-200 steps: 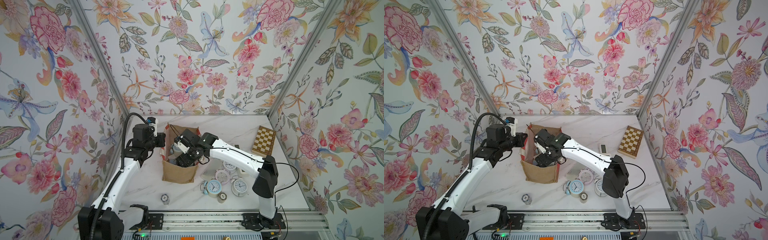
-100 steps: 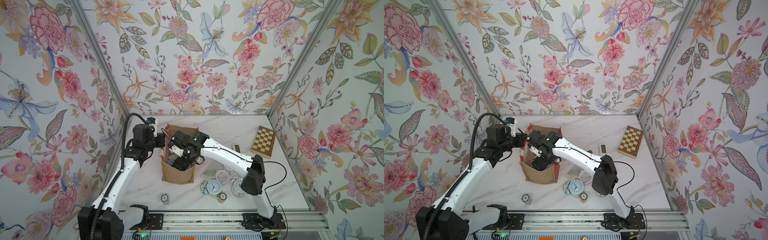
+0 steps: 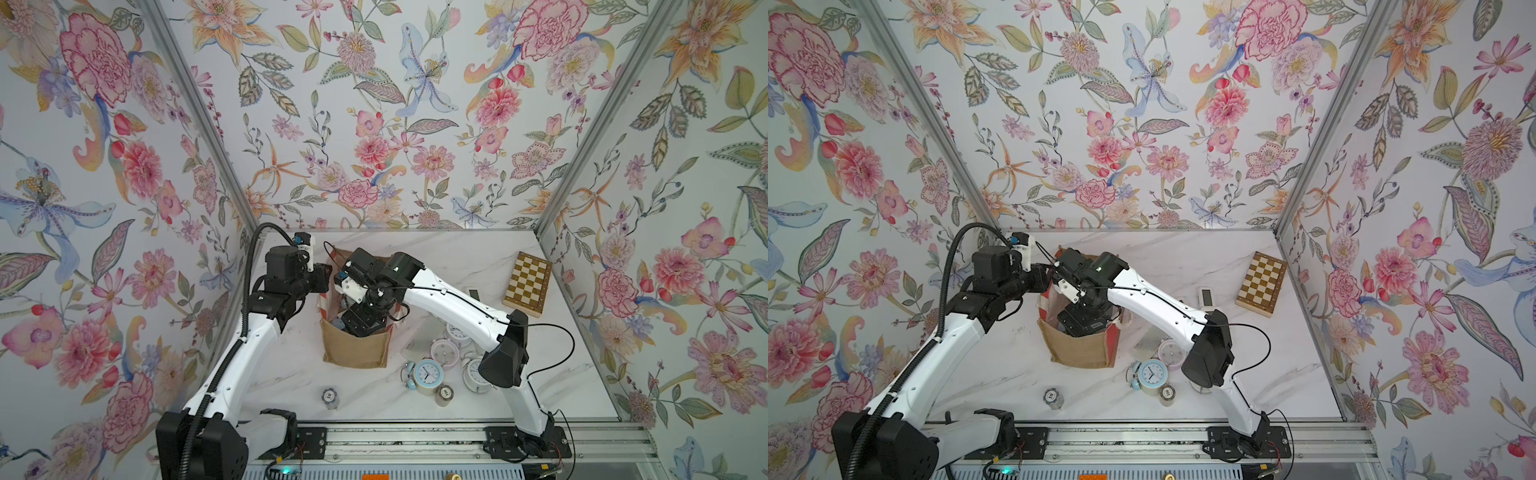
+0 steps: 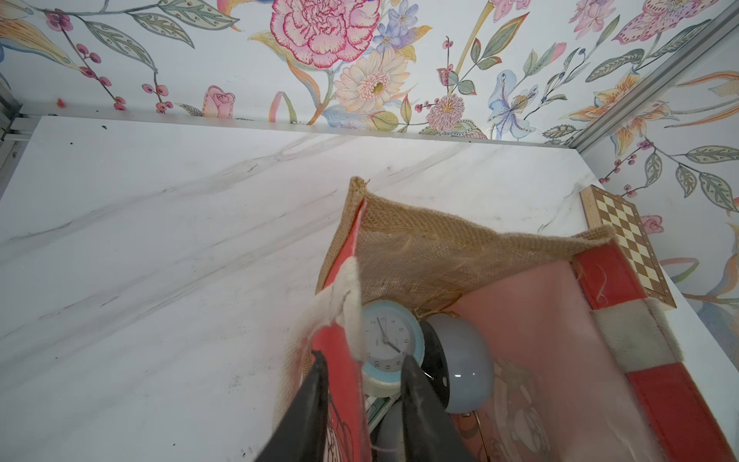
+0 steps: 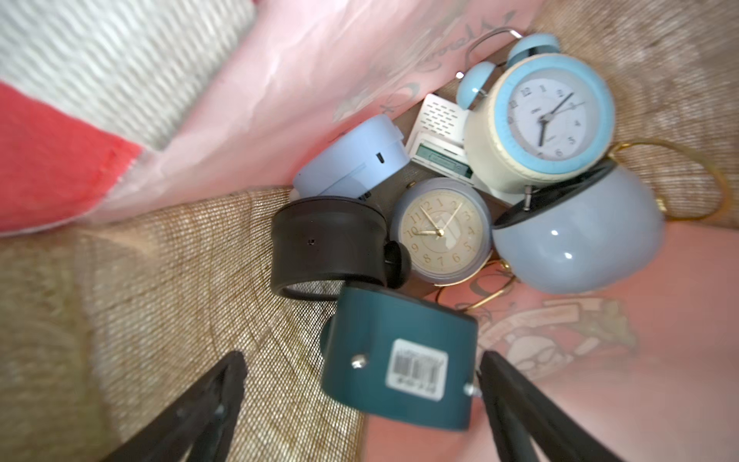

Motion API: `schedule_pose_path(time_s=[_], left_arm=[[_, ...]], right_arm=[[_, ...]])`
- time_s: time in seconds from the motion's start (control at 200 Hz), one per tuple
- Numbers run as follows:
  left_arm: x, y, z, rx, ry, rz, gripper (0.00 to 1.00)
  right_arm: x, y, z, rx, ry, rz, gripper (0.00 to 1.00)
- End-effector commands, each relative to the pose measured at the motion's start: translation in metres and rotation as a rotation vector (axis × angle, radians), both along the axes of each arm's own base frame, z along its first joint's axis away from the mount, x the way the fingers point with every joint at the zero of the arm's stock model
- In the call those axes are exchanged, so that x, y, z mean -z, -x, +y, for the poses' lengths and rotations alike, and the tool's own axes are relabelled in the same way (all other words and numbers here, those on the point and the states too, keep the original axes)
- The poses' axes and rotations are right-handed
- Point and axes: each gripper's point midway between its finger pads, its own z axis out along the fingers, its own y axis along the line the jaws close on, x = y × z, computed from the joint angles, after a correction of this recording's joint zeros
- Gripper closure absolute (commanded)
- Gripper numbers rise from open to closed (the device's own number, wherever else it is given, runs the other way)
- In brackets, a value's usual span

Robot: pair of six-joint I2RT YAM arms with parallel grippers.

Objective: Put the alarm clock into the canvas bag
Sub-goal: Place the alarm at the canvas bag.

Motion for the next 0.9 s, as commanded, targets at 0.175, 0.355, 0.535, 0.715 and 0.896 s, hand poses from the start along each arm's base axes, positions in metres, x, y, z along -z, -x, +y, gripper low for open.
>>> schedule_pose_path(time_s=[0.175,0.355,0.535,0.715,0.896], left_arm=[[0.014,0.001,0.006,0.032,-0.139,0.063,0.72],[0.017,0.0,0.016,0.004,-0.201,0.064,0.88],[0.016,-0.001,0.02,-0.013,-0.217,0.053,0.91],[0.005,-0.005,0.009,0.0,-0.132,0.001,0.86],[-0.002,-0.006,0.005,-0.001,-0.08,-0.029,0.83]], right_arm=[[-0.06,-0.033,-0.02,0.143,-0.111,-0.134,0.07],[-0.078,-0.049,-0.036,0.218,-0.143,-0.184,0.08],[-0.099,-0.061,-0.054,0.288,-0.189,-0.228,0.09],[-0.097,-0.079,-0.086,0.369,-0.179,-0.247,0.09],[-0.08,-0.094,-0.125,0.453,-0.141,-0.23,0.09]])
